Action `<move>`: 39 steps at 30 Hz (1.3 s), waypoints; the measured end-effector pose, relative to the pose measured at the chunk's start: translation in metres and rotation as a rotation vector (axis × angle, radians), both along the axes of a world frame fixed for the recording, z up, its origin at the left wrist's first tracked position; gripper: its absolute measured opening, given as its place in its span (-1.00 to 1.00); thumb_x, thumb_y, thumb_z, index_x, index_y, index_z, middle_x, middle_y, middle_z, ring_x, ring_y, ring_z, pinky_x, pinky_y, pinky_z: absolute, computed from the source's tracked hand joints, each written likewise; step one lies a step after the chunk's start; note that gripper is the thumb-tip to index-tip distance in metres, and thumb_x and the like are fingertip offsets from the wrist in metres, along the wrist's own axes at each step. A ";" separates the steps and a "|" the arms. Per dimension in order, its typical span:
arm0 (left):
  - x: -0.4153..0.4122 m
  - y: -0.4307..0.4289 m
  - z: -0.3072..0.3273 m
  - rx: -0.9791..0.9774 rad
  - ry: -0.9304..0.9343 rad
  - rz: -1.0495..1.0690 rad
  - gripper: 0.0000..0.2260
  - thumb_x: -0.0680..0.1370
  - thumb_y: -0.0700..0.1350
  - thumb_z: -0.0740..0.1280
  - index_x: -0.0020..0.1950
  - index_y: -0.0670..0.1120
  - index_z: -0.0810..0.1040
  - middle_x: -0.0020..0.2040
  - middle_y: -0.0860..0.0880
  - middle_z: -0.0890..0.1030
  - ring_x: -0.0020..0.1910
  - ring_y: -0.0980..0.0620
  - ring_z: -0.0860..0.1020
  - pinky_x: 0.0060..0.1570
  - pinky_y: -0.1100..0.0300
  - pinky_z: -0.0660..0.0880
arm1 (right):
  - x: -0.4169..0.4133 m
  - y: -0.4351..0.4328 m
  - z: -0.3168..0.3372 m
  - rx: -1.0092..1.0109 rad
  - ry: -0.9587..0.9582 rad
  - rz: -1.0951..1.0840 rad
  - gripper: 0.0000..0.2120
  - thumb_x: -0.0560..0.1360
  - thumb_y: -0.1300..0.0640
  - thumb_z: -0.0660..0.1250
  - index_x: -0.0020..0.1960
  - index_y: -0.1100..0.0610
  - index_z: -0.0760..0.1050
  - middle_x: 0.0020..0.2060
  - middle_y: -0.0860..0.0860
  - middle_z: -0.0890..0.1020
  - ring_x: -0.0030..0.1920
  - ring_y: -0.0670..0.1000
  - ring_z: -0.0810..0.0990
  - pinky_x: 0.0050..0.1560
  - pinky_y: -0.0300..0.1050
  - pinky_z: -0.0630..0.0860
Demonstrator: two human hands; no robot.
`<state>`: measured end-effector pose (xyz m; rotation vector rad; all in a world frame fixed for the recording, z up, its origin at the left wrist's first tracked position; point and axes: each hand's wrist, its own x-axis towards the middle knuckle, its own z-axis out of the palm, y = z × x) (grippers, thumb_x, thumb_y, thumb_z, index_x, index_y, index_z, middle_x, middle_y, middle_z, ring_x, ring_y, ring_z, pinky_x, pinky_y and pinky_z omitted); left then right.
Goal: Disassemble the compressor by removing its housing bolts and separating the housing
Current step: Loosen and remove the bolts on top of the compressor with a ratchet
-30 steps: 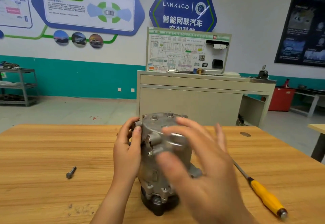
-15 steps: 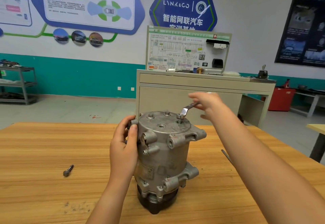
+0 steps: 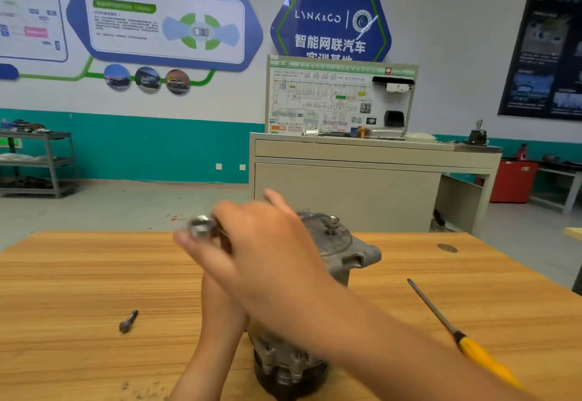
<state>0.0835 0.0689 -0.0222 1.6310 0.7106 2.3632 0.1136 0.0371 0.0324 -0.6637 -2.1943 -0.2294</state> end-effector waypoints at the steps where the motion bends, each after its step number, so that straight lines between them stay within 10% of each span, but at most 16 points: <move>1: 0.005 -0.001 -0.002 0.061 -0.057 -0.053 -0.70 0.56 0.22 -0.21 -0.17 0.26 0.27 -0.28 0.37 0.26 -0.09 0.44 0.28 0.02 0.55 0.18 | 0.017 -0.015 -0.011 -0.010 0.158 0.069 -0.69 0.48 -0.12 0.27 -0.32 0.06 0.37 -0.40 -0.09 0.45 -0.32 -0.10 0.40 0.18 -0.05 0.32; 3: -0.007 0.004 -0.022 -0.044 0.186 -0.057 -0.81 0.58 0.29 -0.09 0.00 0.39 0.30 0.01 0.42 0.35 0.16 0.41 0.29 0.35 0.24 0.25 | 0.051 -0.035 -0.028 -0.095 0.601 0.141 -0.70 0.40 -0.22 0.30 -0.32 -0.01 0.47 -0.33 -0.12 0.58 -0.22 -0.17 0.54 -0.03 -0.21 0.50; 7: -0.048 0.023 -0.048 -0.414 -0.076 0.034 -0.75 0.59 -0.12 0.21 0.03 0.26 0.51 0.05 0.11 0.60 0.06 0.10 0.56 -0.07 0.21 0.49 | 0.112 -0.020 -0.043 -0.278 1.445 0.002 -0.82 0.53 0.04 0.21 -0.18 0.02 0.54 -0.19 -0.08 0.69 -0.10 -0.04 0.66 -0.09 -0.27 0.57; 12: -0.038 0.022 -0.042 -0.400 -0.073 0.026 -0.75 0.60 -0.13 0.20 0.05 0.25 0.50 0.04 0.09 0.60 0.05 0.08 0.56 -0.01 0.15 0.50 | 0.140 0.051 -0.019 -0.601 1.582 -0.047 -0.83 0.58 0.24 0.15 -0.11 0.02 0.42 -0.31 -0.07 0.60 -0.35 -0.15 0.56 -0.27 -0.23 0.51; 20: -0.038 0.020 -0.039 -0.408 -0.101 0.016 -0.73 0.59 -0.11 0.22 0.00 0.30 0.52 0.02 0.14 0.60 0.05 0.12 0.56 0.02 0.13 0.51 | 0.064 0.158 0.035 -1.003 0.610 -0.358 -0.89 0.46 0.36 0.25 -0.19 0.23 0.37 -0.34 0.12 0.53 -0.41 -0.01 0.51 -0.41 -0.26 0.38; 24: -0.037 0.023 -0.040 -0.437 -0.102 0.048 -0.75 0.59 -0.13 0.21 0.04 0.25 0.52 0.05 0.19 0.59 0.10 0.15 0.54 0.07 0.14 0.48 | -0.007 0.130 0.049 -0.674 -0.176 -0.366 -0.93 0.51 0.31 0.23 -0.05 0.30 0.47 -0.25 0.09 0.55 -0.26 0.03 0.56 -0.34 -0.23 0.47; 27: -0.041 0.025 -0.042 -0.411 -0.085 0.078 -0.78 0.59 -0.21 0.21 -0.03 0.12 0.53 -0.10 0.19 0.63 -0.06 0.20 0.55 -0.08 0.38 0.44 | -0.037 0.080 0.043 -0.285 -0.340 -0.211 -0.70 0.54 0.13 0.22 -0.36 0.09 0.32 -0.42 -0.02 0.40 -0.27 0.05 0.49 -0.30 -0.13 0.40; 30: -0.034 0.029 -0.043 -0.421 -0.125 0.084 -0.86 0.49 -0.20 0.23 -0.09 -0.18 0.57 -0.32 0.06 0.61 -0.32 0.23 0.47 -0.30 0.40 0.37 | -0.013 0.024 0.019 -0.093 -0.189 0.036 -0.61 0.57 0.00 0.18 -0.41 0.09 0.30 -0.48 -0.04 0.41 -0.41 -0.03 0.40 -0.19 -0.10 0.35; 33: -0.023 0.027 -0.039 -0.350 -0.137 -0.095 -0.75 0.56 -0.02 0.13 0.02 0.33 0.49 -0.06 0.36 0.53 -0.02 0.30 0.42 0.17 0.05 0.36 | 0.043 -0.005 -0.018 0.044 0.173 0.187 -0.79 0.51 0.04 0.25 -0.22 0.09 0.56 -0.31 -0.02 0.62 -0.23 -0.07 0.55 0.27 -0.07 0.28; 39: -0.040 0.019 -0.040 -0.408 -0.098 0.020 -0.74 0.59 -0.14 0.21 0.04 0.25 0.51 0.04 0.12 0.60 0.04 0.14 0.56 -0.01 0.18 0.53 | 0.127 0.011 -0.034 -0.324 1.282 0.030 -0.71 0.55 0.00 0.17 -0.29 0.01 0.54 -0.33 -0.06 0.67 -0.21 -0.11 0.65 -0.07 -0.20 0.57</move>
